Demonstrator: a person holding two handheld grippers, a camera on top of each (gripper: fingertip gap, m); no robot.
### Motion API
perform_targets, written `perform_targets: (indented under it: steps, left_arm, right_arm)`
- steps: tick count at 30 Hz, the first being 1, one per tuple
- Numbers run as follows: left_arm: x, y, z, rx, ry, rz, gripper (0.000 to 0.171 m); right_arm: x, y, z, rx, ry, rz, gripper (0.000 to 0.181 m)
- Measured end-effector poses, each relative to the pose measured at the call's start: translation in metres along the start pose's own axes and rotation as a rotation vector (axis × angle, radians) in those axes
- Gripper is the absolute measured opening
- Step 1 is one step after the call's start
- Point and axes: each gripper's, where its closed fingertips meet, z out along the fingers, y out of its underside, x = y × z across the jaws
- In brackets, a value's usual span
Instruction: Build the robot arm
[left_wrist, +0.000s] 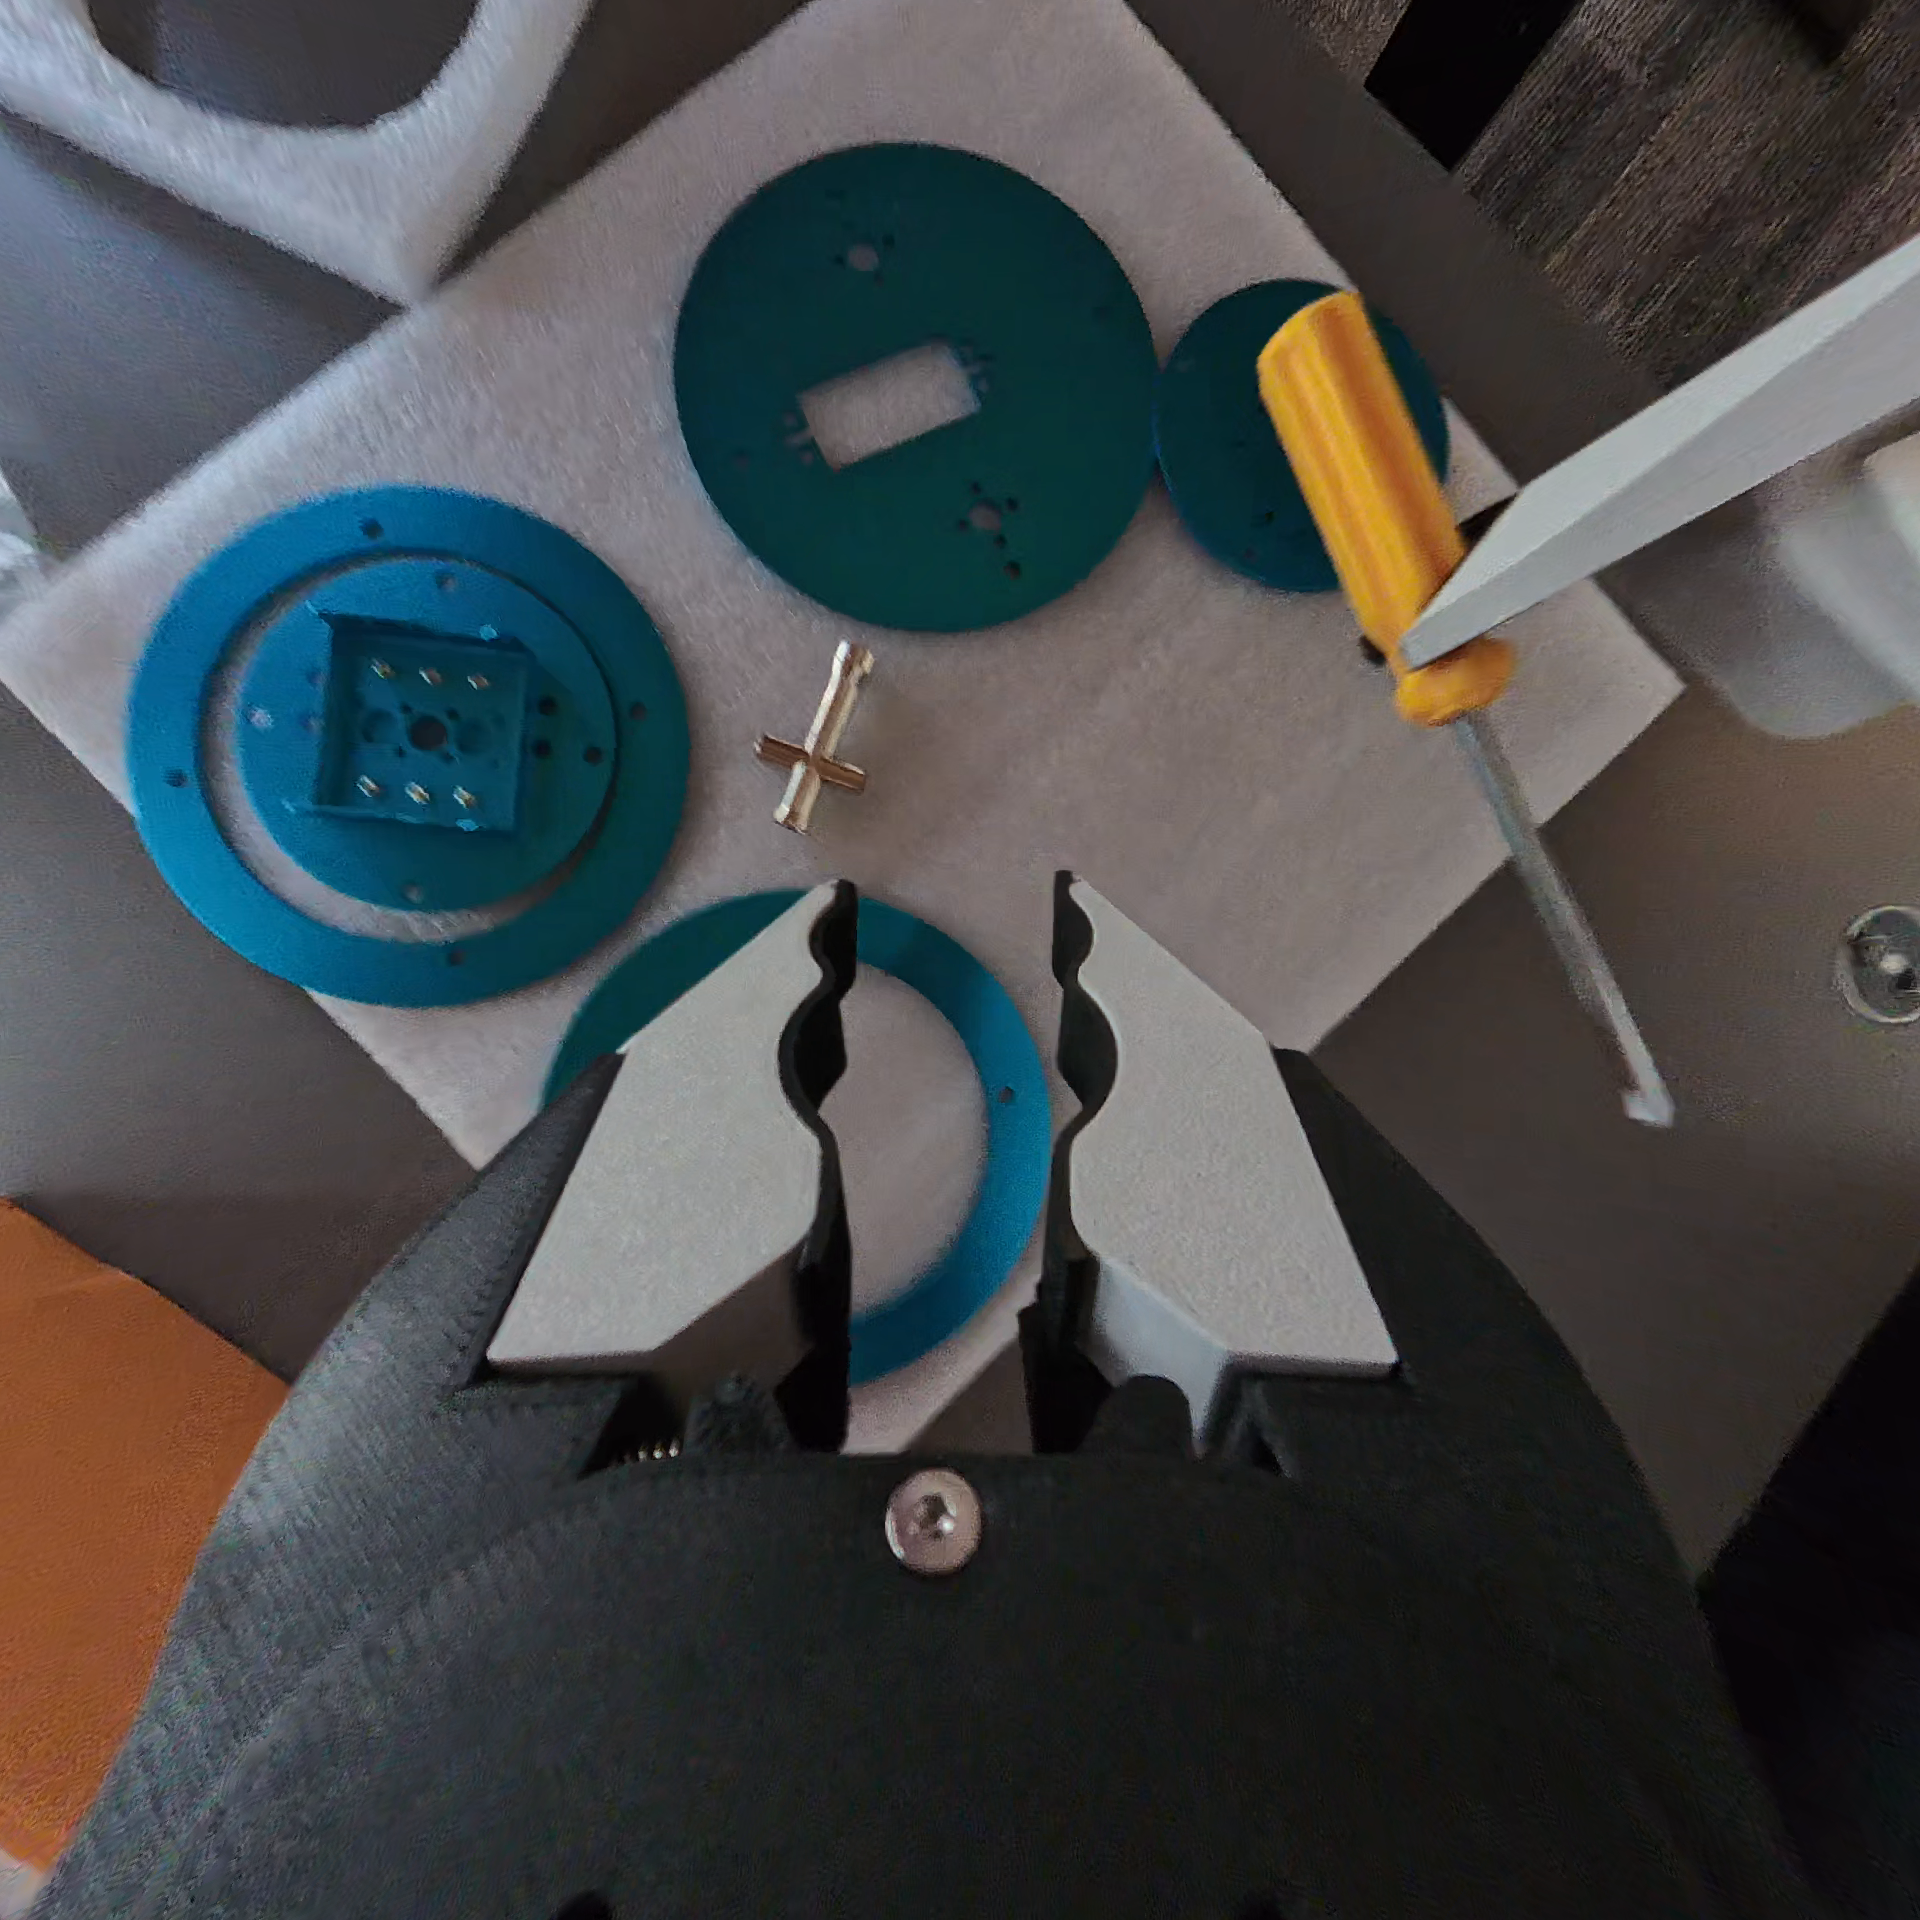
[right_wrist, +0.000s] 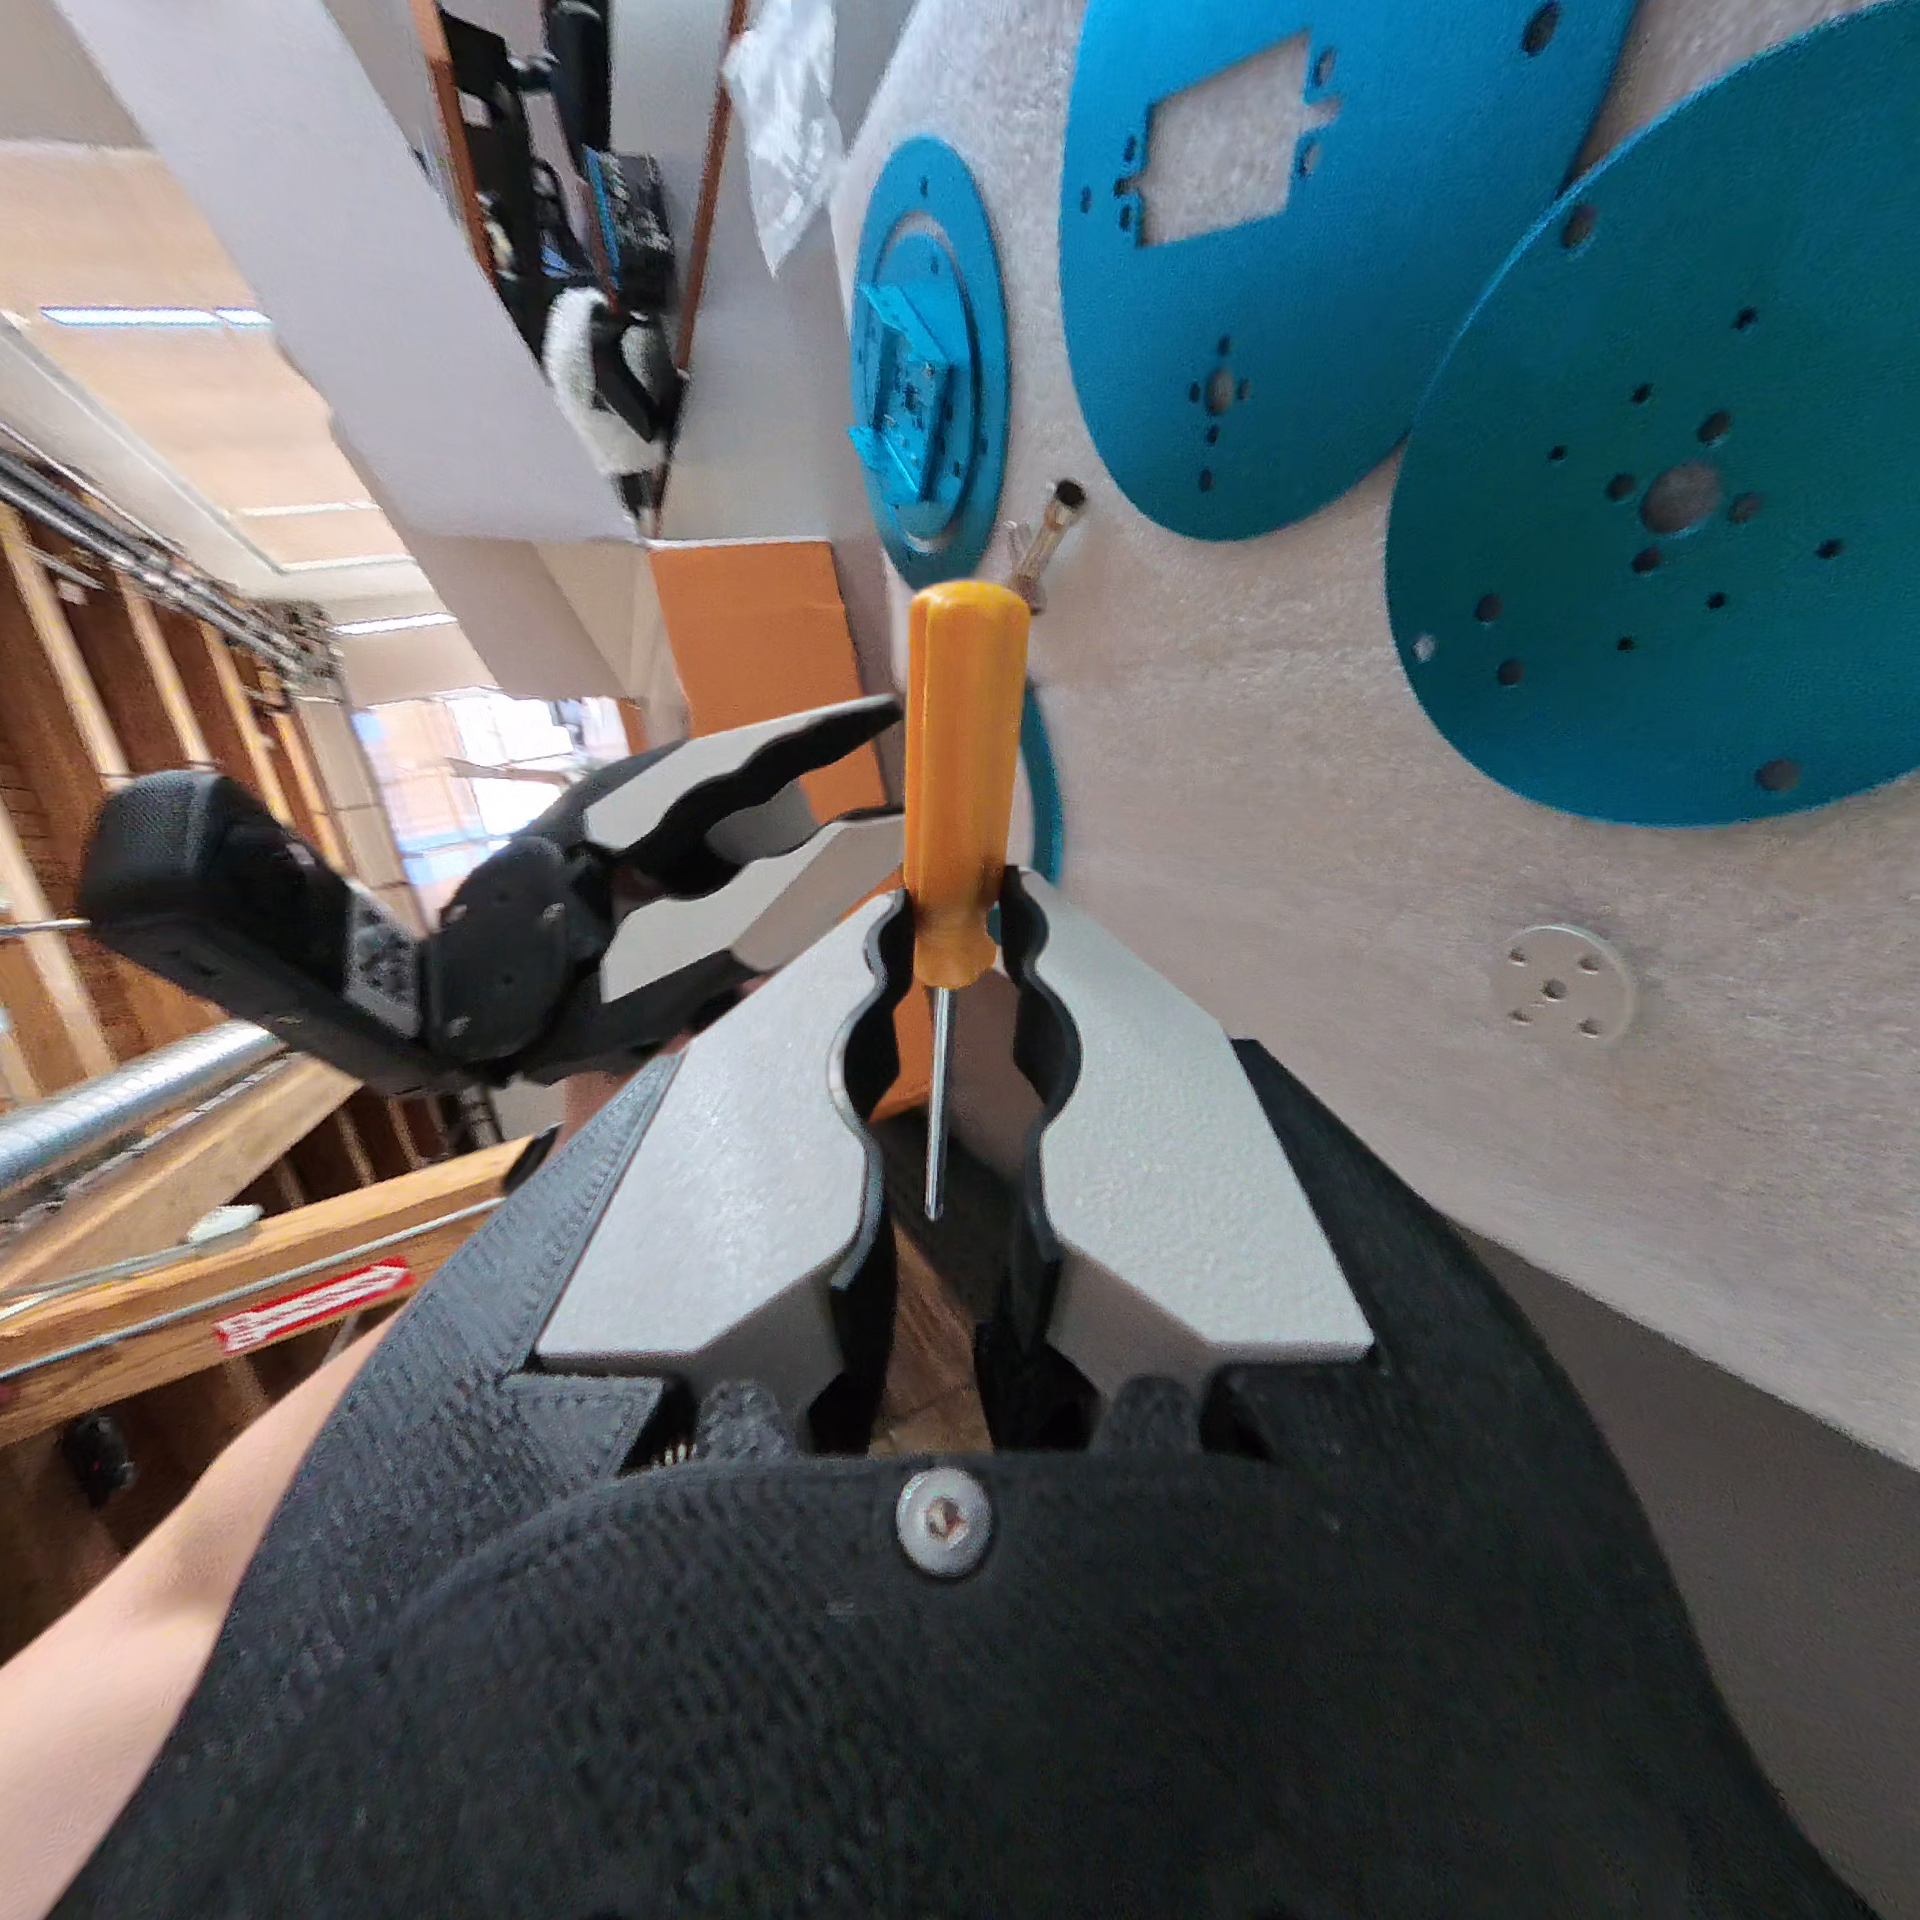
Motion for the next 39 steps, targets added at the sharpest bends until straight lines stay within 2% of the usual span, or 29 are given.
perform_targets:
  steps: [3, 6, 9, 11, 13, 14, 15, 16, 17, 18, 20, 22, 23, 25, 27, 29, 32, 34, 36, 37, 39]
  left_arm:
    - [0.014, 0.012, -0.031, 0.07, -0.036, -0.118, 0.04]
    - [0.008, 0.028, -0.113, 0.224, -0.18, -0.278, 0.045]
    - [-0.023, 0.082, -0.221, 0.34, -0.322, -0.44, 0.058]
    - [-0.049, 0.138, -0.292, 0.353, -0.39, -0.487, 0.07]
    - [-0.081, 0.189, -0.368, 0.343, -0.512, -0.437, 0.075]
    - [-0.104, 0.21, -0.411, 0.335, -0.602, -0.382, 0.088]
    - [-0.129, 0.225, -0.455, 0.324, -0.695, -0.305, 0.092]
    - [-0.156, 0.236, -0.499, 0.309, -0.776, -0.229, 0.095]
    - [-0.178, 0.245, -0.536, 0.274, -0.798, -0.175, 0.094]
    - [-0.196, 0.255, -0.564, 0.216, -0.791, -0.172, 0.095]
    - [-0.213, 0.257, -0.594, 0.197, -0.705, -0.256, 0.101]
    - [-0.208, 0.236, -0.592, 0.333, -0.599, -0.314, 0.099]
    - [-0.199, 0.223, -0.583, 0.419, -0.563, -0.319, 0.101]
    - [-0.173, 0.206, -0.549, 0.509, -0.528, -0.307, 0.101]
    - [-0.131, 0.189, -0.503, 0.592, -0.481, -0.321, 0.102]
    - [-0.079, 0.175, -0.454, 0.661, -0.439, -0.365, 0.103]
    - [0.004, 0.146, -0.379, 0.76, -0.344, -0.437, 0.099]
    - [0.044, 0.12, -0.329, 0.725, -0.304, -0.384, 0.097]
    - [0.071, 0.08, -0.288, 0.717, -0.242, -0.281, 0.094]
    - [0.079, 0.061, -0.275, 0.691, -0.214, -0.24, 0.094]
    - [0.085, 0.025, -0.268, 0.679, -0.22, -0.201, 0.091]
  right_arm:
    - [0.029, 0.008, 0.016, -0.05, 0.158, -0.084, 0.016]
    - [0.045, 0.007, 0.043, -0.105, 0.27, -0.184, 0.017]
    - [0.048, 0.006, 0.05, -0.157, 0.354, -0.355, 0.018]
    - [0.034, -0.002, 0.043, -0.124, 0.361, -0.497, 0.041]
    - [0.005, -0.004, 0.023, -0.102, 0.323, -0.667, 0.042]
    - [-0.021, -0.01, 0.009, -0.057, 0.282, -0.783, 0.049]
    - [-0.052, -0.02, -0.009, 0.006, 0.252, -0.925, 0.056]
    - [-0.084, -0.036, -0.029, 0.078, 0.249, -1.081, 0.076]
    - [-0.114, -0.056, -0.05, 0.144, 0.27, -1.222, 0.103]
    - [-0.14, -0.074, -0.071, 0.18, 0.296, -1.319, 0.12]
    - [-0.171, -0.09, -0.101, 0.157, 0.295, -1.355, 0.13]
    - [-0.175, -0.092, -0.121, 0.139, 0.31, -1.329, 0.129]
    - [-0.175, -0.085, -0.128, 0.138, 0.3, -1.32, 0.126]
    - [-0.171, -0.056, -0.139, 0.145, 0.305, -1.359, 0.121]
    - [-0.167, -0.017, -0.149, 0.192, 0.321, -1.436, 0.12]
    - [-0.139, 0.017, -0.16, 0.218, 0.408, -1.452, 0.118]
    - [-0.086, 0.069, -0.158, 0.118, 0.382, -1.331, 0.114]
    - [-0.078, 0.082, -0.147, 0.087, 0.313, -1.253, 0.104]
    - [-0.088, 0.078, -0.122, 0.052, 0.209, -1.189, 0.103]
    - [-0.086, 0.078, -0.11, -0.016, 0.195, -1.18, 0.099]
    - [-0.077, 0.078, -0.106, -0.133, 0.239, -1.223, 0.098]
